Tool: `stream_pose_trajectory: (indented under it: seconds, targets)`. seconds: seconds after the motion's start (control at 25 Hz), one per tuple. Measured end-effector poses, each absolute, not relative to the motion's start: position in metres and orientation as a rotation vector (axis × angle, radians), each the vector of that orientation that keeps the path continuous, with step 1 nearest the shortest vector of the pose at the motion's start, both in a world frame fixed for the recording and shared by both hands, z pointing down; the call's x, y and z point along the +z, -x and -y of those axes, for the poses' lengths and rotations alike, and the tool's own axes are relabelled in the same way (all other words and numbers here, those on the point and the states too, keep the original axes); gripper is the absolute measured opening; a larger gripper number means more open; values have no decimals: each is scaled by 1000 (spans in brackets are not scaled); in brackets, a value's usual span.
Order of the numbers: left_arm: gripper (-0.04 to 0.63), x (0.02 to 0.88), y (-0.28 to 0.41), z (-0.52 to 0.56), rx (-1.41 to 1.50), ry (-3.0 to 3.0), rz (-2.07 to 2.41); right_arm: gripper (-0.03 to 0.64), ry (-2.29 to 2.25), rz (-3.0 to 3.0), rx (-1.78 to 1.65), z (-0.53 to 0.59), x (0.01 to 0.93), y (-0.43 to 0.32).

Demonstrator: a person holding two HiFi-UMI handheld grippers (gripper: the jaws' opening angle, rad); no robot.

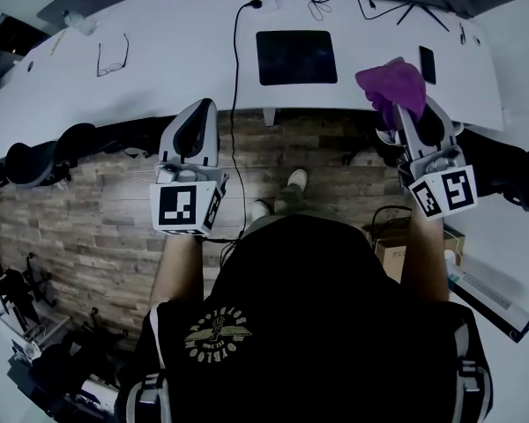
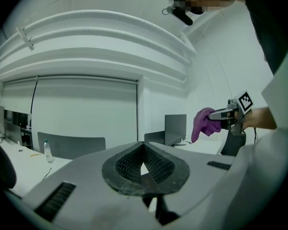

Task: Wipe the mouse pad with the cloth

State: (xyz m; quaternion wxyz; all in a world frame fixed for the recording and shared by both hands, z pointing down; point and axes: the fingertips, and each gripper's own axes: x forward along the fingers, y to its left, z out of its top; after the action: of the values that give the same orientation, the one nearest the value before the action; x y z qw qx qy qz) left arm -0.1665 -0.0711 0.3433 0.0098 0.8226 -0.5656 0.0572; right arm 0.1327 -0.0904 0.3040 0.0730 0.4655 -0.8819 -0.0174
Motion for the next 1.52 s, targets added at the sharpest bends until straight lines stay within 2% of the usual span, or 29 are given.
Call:
stream_pose_trajectory:
  seconds: [0.6,0.92,1.52]
  targets:
    - [2,317,162,102,246,-2483,1967,86,-1322,2802,-49,149,296,-153]
    - [2,311,147,102,299,-2438,2041,86,-1217,2861,-14,154,313,-157]
    - [2,309,124,116,299,-2523,2011,86,-1288,2915,79,152,321,-177]
